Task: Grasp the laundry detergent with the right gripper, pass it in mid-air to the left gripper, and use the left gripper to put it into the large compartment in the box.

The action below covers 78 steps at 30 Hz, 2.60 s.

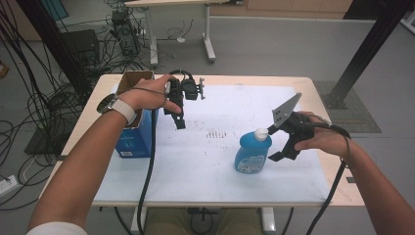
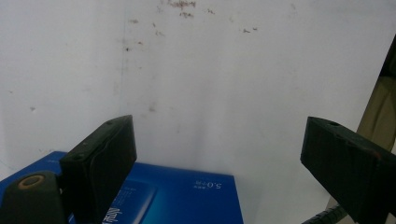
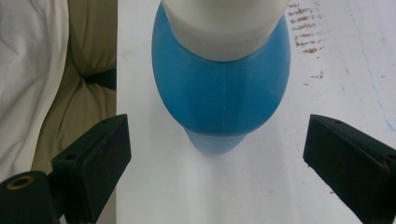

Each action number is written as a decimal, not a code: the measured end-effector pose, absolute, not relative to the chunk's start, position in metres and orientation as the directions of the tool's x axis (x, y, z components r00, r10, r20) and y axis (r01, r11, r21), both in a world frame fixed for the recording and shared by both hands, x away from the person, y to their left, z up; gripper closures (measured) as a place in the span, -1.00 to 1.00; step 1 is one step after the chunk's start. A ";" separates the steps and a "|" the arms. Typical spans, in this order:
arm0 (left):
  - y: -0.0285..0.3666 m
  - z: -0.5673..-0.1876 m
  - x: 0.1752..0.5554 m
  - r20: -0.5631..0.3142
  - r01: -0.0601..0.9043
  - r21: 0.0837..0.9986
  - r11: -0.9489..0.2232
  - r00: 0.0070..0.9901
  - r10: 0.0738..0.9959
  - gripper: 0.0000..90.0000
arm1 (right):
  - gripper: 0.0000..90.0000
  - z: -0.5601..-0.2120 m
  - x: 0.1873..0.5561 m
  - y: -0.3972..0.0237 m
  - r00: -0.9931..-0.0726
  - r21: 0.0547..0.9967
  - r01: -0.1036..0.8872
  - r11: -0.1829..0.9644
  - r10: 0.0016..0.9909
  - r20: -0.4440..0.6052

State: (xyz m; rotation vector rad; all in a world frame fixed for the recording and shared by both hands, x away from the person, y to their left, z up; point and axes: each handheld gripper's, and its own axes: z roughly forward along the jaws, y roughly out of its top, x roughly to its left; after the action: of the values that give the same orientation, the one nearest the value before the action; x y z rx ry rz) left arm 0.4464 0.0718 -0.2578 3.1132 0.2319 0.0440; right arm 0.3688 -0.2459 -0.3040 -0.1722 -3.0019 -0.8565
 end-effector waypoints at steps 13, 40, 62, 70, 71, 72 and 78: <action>0.072 -0.258 0.446 0.028 0.147 0.023 -0.989 0.989 0.147 -0.76 | -0.83 -0.304 0.370 -0.245 -0.994 0.527 0.109 0.843 0.102 0.042; 0.074 -0.257 0.446 0.027 0.149 0.020 -0.989 0.988 0.149 -0.76 | -0.83 -0.303 0.369 -0.245 -0.994 0.525 0.112 0.844 0.105 0.044; 0.073 -0.257 0.445 0.026 0.146 0.022 -0.989 0.989 0.147 -0.76 | -0.83 -0.302 0.367 -0.246 -0.993 0.525 0.114 0.844 0.107 0.043; 0.073 -0.257 0.445 0.026 0.147 0.027 -0.989 0.989 0.147 -0.76 | -0.83 -0.302 0.368 -0.246 -0.992 0.525 0.123 0.842 0.116 0.047; 0.073 -0.257 0.445 0.026 0.147 0.026 -0.989 0.989 0.147 -0.76 | -0.83 -0.302 0.368 -0.246 -0.992 0.524 0.124 0.843 0.116 0.048; 0.073 -0.257 0.445 0.026 0.147 0.026 -0.989 0.989 0.147 -0.76 | -0.83 -0.303 0.368 -0.246 -0.992 0.524 0.125 0.843 0.117 0.048; 0.073 -0.257 0.445 0.028 0.147 0.027 -0.989 0.989 0.148 -0.76 | -0.83 -0.302 0.368 -0.246 -0.992 0.526 0.125 0.841 0.118 0.047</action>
State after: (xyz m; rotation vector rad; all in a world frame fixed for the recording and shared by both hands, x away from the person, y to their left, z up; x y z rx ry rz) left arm 0.4454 0.0735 -0.2566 3.1078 0.2305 0.0467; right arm 0.3679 -0.2458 -0.3017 -0.1980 -3.0026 -0.8585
